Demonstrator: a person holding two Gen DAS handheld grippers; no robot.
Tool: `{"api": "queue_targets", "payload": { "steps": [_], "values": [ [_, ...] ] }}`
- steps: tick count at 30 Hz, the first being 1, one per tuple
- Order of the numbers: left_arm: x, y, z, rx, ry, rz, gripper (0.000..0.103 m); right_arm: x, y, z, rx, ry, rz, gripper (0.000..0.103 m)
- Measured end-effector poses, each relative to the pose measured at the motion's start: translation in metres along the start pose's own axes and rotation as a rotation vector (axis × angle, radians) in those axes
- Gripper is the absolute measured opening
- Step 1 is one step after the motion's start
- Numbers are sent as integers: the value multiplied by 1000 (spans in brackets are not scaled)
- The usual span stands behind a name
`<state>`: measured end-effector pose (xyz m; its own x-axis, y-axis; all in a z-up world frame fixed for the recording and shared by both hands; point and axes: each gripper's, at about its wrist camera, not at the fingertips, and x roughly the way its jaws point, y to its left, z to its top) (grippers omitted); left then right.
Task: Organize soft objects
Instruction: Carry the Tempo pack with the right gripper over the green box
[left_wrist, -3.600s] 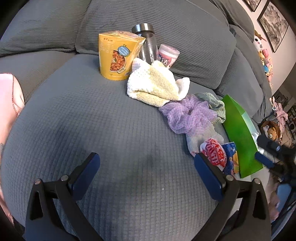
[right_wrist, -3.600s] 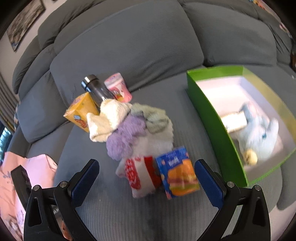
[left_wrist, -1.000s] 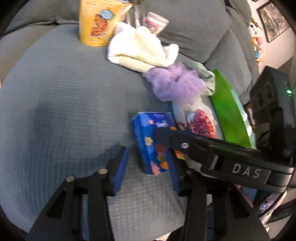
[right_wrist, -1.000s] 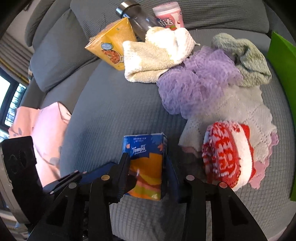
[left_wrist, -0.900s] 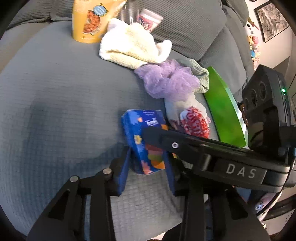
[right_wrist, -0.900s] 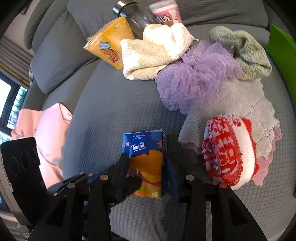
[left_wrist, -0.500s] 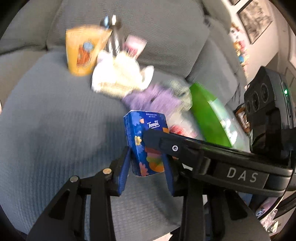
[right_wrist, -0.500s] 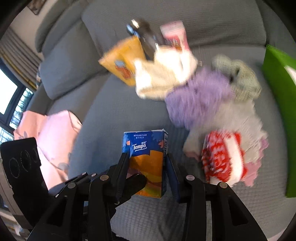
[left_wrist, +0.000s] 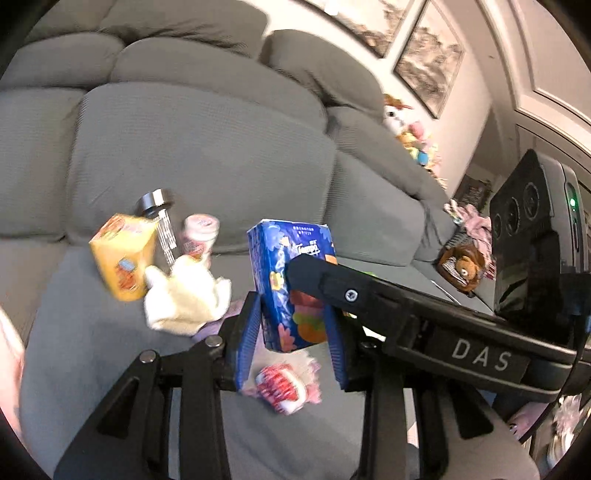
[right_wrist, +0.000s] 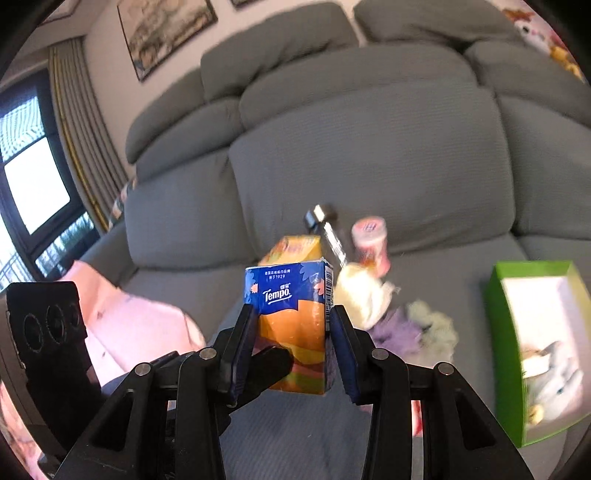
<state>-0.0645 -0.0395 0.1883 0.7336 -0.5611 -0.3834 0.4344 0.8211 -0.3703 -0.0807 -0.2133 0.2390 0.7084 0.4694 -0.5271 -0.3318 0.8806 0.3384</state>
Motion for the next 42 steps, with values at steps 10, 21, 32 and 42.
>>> {"api": "queue_targets", "payload": {
  "steps": [10,21,32,42],
  "values": [
    [68,-54,-1,83,63,-133,31,-41,-74,4,86,-74,-140,42],
    [154,-112,-6,146,203,-286,32,-70,-167,-11,318,-118,-245,43],
    [234,-136,-33,97,396,-356,32,-60,-241,-34,563,-39,-347,43],
    [260,-145,-42,45,503,-372,32,-58,-272,-47,679,-4,-409,43]
  ]
}}
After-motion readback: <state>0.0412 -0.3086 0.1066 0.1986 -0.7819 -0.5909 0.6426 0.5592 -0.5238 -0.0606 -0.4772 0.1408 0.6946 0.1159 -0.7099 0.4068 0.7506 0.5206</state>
